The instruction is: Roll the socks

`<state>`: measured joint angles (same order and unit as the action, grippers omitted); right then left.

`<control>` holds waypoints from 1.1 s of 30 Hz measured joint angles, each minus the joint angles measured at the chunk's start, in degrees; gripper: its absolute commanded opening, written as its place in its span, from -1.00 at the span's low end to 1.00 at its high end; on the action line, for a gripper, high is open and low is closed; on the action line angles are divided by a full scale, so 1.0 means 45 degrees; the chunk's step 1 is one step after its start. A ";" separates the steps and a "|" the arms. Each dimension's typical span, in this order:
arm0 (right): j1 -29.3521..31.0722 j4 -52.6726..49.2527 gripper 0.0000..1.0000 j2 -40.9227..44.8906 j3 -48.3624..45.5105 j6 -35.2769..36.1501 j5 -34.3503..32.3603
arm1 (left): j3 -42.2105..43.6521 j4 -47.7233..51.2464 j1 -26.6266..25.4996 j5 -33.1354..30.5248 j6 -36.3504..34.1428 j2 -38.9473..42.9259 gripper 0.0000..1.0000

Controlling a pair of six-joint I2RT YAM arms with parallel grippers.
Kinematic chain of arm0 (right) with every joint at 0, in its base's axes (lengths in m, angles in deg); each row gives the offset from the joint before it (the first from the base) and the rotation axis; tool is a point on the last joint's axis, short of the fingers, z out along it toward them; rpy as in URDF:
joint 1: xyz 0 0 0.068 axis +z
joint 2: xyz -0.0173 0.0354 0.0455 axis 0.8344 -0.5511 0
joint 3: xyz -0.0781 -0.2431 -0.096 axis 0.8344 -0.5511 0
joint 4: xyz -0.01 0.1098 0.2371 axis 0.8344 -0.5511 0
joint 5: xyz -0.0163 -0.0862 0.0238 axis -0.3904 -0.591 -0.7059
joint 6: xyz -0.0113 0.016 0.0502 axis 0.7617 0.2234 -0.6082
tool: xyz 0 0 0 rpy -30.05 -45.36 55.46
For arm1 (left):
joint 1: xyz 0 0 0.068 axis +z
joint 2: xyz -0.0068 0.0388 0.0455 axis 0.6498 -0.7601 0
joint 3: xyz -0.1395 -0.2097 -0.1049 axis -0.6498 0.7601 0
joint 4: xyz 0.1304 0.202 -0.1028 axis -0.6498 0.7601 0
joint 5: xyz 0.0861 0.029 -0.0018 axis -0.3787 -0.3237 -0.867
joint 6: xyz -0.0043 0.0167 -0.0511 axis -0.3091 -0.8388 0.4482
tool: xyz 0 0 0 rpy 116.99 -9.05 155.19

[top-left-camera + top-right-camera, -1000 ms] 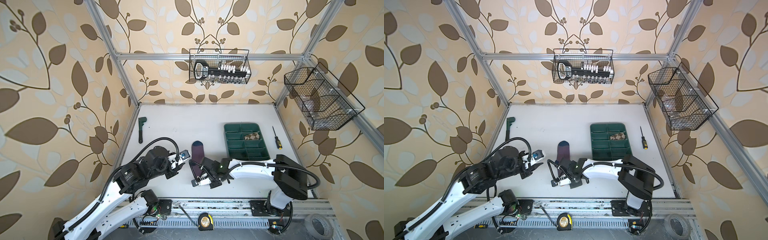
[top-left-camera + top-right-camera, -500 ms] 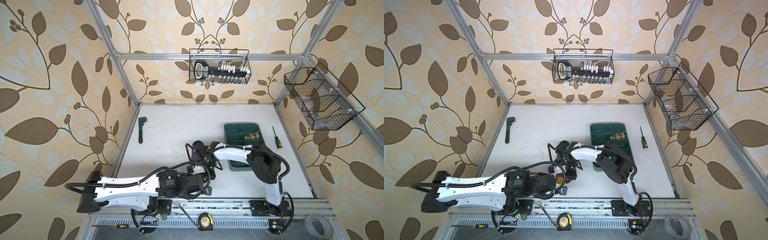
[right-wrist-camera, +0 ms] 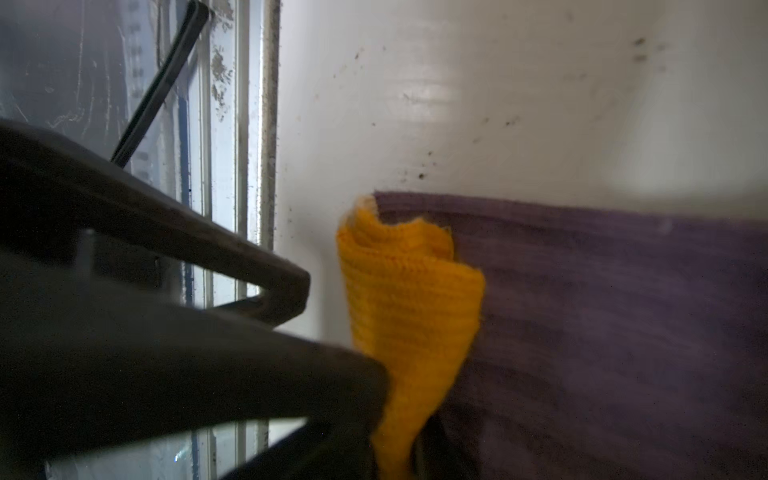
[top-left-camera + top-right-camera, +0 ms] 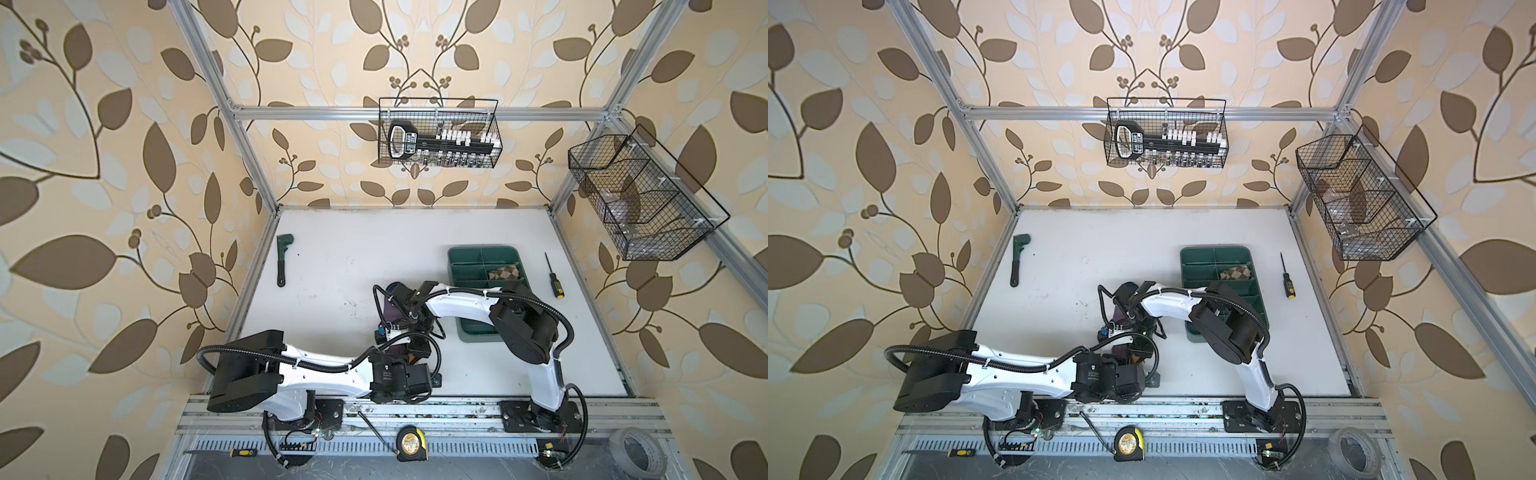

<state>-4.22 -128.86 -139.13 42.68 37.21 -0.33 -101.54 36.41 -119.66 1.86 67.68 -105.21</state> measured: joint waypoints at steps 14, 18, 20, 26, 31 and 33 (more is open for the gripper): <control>-0.0437 0.1462 -0.38 0.1389 -0.1452 -0.0899 -0.0782 | -0.0437 -0.0170 0.1987 0.1175 -0.0593 -0.1161 -1.00; -0.1030 0.2948 -0.13 0.3599 -0.3327 -0.1375 -0.1919 | -0.0471 -0.0024 0.3031 0.3041 -0.1365 -0.0767 -1.00; -0.1399 0.3434 -0.08 0.5197 -0.4444 -0.1734 -0.2385 | -0.0471 -0.0005 0.3400 0.3701 -0.1457 -0.0675 -1.00; -0.3133 0.4906 -0.06 1.0525 -0.6601 -0.2977 -0.3959 | -0.0670 0.0243 0.4226 0.5251 -0.1807 -0.0748 -1.00; -0.3191 0.7261 -0.03 1.5795 -0.8330 -0.3036 -0.5819 | -0.1622 0.1336 0.5955 0.7898 -0.2511 -0.1617 -1.00; -0.2608 0.7898 0.06 1.7641 -0.9165 -0.2419 -0.6309 | -0.1991 0.1792 0.6790 0.8986 -0.2754 -0.2050 -1.00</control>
<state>-15.96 -93.32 -59.75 1.43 26.33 -28.72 -110.50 44.47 -89.10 42.30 55.28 -114.43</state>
